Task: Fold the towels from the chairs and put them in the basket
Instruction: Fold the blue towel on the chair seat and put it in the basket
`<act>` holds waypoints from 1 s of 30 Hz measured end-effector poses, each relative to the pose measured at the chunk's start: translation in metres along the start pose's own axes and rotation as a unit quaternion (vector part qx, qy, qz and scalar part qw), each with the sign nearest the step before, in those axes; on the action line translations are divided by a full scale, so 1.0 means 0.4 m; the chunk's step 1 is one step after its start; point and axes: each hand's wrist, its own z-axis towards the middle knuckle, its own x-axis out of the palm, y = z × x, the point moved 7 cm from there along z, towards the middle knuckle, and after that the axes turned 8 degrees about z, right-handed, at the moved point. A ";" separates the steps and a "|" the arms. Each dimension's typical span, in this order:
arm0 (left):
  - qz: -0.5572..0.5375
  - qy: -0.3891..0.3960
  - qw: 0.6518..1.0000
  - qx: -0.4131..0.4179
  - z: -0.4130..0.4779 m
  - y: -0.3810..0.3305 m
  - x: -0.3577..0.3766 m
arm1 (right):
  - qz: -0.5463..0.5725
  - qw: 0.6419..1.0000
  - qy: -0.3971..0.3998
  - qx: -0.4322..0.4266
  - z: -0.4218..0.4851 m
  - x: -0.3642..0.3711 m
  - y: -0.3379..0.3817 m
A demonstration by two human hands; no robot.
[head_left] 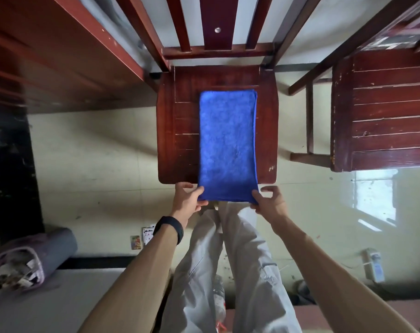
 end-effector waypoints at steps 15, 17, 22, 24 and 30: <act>0.308 0.160 0.919 0.188 -0.020 -0.176 -0.045 | -0.058 0.986 0.119 -0.100 -0.063 -0.011 0.170; 0.343 0.108 0.900 0.247 0.033 -0.240 -0.046 | -0.106 0.980 0.083 -0.149 -0.015 -0.010 0.228; 0.263 0.003 0.923 0.282 0.153 -0.374 -0.038 | -0.165 0.956 -0.020 -0.243 0.101 0.016 0.371; 0.266 -0.028 0.921 0.282 0.195 -0.409 -0.021 | -0.150 0.960 -0.025 -0.237 0.154 0.042 0.404; 0.264 -0.125 0.914 0.282 0.281 -0.453 0.002 | -0.132 0.963 -0.053 -0.228 0.263 0.104 0.437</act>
